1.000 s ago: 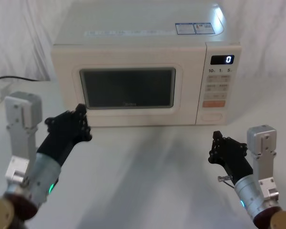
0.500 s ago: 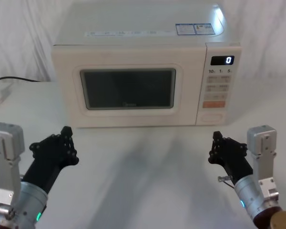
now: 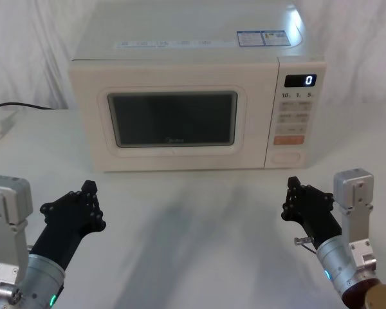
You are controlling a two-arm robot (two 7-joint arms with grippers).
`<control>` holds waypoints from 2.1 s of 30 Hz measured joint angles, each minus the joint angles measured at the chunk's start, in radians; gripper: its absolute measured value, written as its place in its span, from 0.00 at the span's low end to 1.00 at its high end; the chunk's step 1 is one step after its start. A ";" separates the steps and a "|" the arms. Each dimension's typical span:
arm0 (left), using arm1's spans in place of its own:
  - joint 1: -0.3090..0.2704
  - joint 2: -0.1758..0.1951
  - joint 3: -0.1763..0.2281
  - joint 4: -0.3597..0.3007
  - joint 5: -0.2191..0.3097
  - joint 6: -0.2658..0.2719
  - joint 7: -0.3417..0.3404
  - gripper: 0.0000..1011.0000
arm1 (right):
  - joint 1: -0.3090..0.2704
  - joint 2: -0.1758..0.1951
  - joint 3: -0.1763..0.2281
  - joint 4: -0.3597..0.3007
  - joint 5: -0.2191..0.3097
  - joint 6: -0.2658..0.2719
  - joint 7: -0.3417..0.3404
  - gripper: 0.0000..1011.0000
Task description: Press the button to open the microwave door with one hand; close the microwave door with the other hand.
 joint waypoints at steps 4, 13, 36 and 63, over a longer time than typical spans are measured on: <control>-0.001 0.000 0.001 0.000 0.001 0.000 0.000 0.00 | 0.000 0.000 0.000 0.000 0.000 0.000 0.000 0.00; -0.002 0.001 0.002 0.000 0.001 0.000 -0.001 0.00 | 0.000 0.000 0.000 0.000 0.000 0.000 0.000 0.00; -0.003 0.002 0.002 -0.002 0.002 0.000 0.000 0.00 | 0.000 0.000 0.000 0.000 0.000 0.000 0.000 0.44; -0.003 0.002 0.002 -0.002 0.002 0.000 0.000 0.28 | 0.000 0.000 0.000 0.000 0.000 0.000 0.000 0.99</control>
